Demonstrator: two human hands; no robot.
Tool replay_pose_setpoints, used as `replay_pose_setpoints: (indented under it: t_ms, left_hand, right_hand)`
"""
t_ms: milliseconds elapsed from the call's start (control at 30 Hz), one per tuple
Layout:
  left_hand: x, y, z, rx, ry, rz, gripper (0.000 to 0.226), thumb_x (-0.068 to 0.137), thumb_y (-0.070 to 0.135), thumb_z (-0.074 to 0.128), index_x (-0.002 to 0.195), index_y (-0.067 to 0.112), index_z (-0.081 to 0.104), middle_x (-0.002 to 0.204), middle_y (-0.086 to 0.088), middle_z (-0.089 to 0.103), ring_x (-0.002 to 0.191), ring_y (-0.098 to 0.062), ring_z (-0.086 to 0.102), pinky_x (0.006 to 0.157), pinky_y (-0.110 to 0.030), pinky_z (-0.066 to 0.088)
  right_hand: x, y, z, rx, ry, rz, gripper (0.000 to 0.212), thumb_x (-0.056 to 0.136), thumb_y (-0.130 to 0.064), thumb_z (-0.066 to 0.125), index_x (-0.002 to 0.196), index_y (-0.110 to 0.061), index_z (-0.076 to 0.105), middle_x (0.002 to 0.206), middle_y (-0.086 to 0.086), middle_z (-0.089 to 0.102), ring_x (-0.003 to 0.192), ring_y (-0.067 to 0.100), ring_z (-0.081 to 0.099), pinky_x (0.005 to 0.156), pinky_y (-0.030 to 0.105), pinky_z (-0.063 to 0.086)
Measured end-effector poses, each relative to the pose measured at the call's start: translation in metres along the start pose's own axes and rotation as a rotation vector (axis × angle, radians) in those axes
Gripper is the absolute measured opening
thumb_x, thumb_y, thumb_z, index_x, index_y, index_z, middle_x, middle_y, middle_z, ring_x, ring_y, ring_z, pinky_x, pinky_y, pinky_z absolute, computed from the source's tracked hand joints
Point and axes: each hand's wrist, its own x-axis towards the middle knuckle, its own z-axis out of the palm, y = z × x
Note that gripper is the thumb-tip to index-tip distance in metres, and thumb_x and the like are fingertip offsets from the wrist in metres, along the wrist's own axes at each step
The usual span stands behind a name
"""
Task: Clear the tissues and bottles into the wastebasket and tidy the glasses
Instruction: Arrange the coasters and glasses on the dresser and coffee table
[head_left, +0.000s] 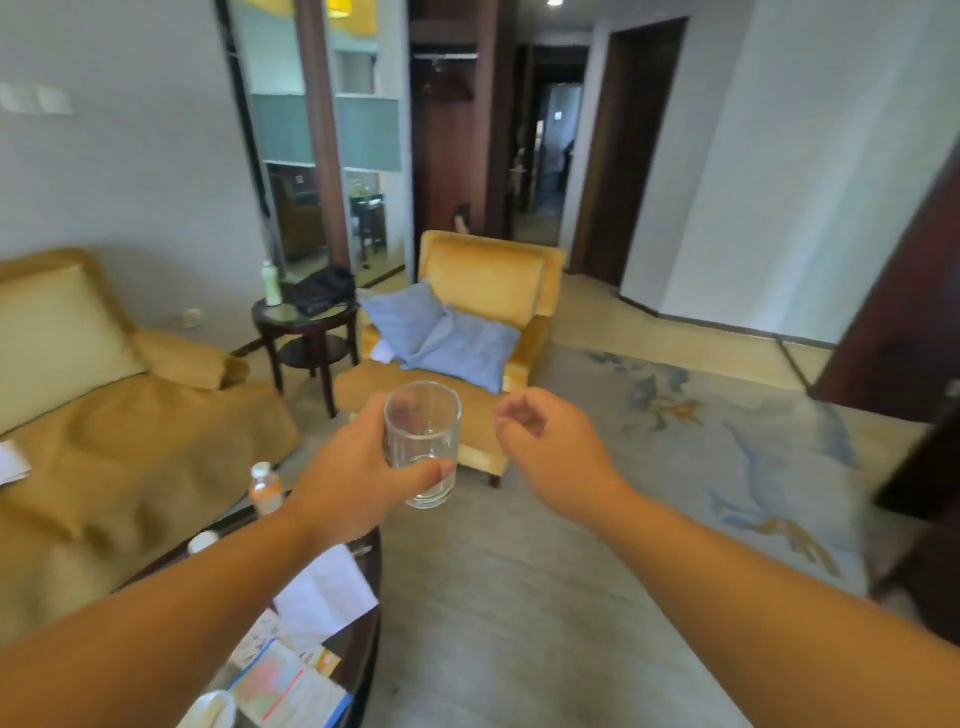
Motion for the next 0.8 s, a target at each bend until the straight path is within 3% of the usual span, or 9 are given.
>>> replay_pose_setpoints:
  t_ms: [100,233,433,633,800]
  left_hand:
    - [0.029,0.040,0.057,-0.031,-0.044,0.069,0.073,0.053,0.068,0.069,0.118,0.043,0.047,0.107,0.026,0.061,0.097,0.001,0.061,0.088,-0.035,0.052]
    - [0.065,0.095,0.138,-0.071,-0.102,0.140,0.067,0.052,0.068,0.068,0.109,0.041,0.047,0.102,0.026,0.060,0.095,-0.005,0.062,0.085,-0.040,0.052]
    - [0.102,0.172,0.252,-0.103,-0.240,0.259,0.064,0.061,0.060,0.078,0.113,0.040,0.045,0.102,0.028,0.056,0.080,0.002,0.057,0.072,-0.024,0.045]
    - [0.125,0.228,0.348,-0.130,-0.412,0.356,0.069,0.057,0.067,0.069,0.115,0.039,0.045,0.106,0.023,0.057,0.091,-0.004,0.059,0.077,-0.028,0.049]
    - [0.152,0.258,0.420,-0.160,-0.547,0.406,0.071,0.056,0.070,0.068,0.117,0.042,0.044,0.108,0.026,0.055,0.095,-0.002,0.059,0.079,-0.029,0.050]
  right_hand:
    - [0.000,0.025,-0.068,-0.054,0.069,0.019,0.007,0.083,-0.023,0.063,0.082,-0.030,0.062,0.078,-0.014,0.062,0.072,0.005,0.057,0.079,0.035,0.051]
    - [-0.001,0.062,-0.159,-0.134,0.147,0.048,0.009,0.088,-0.019,0.061,0.089,-0.028,0.063,0.078,-0.013,0.061,0.072,0.001,0.055,0.076,0.028,0.048]
    - [-0.016,0.123,-0.279,-0.181,0.310,0.154,0.009,0.089,-0.022,0.060,0.096,-0.025,0.066,0.084,-0.013,0.063,0.078,0.004,0.058,0.074,0.023,0.048]
    - [-0.036,0.171,-0.364,-0.209,0.437,0.261,0.010,0.091,-0.024,0.058,0.098,-0.027,0.063,0.086,-0.013,0.062,0.083,0.006,0.059,0.071,0.023,0.047]
    - [-0.044,0.211,-0.413,-0.208,0.554,0.355,0.010,0.089,-0.022,0.060,0.096,-0.025,0.065,0.084,-0.011,0.063,0.081,0.008,0.061,0.078,0.026,0.048]
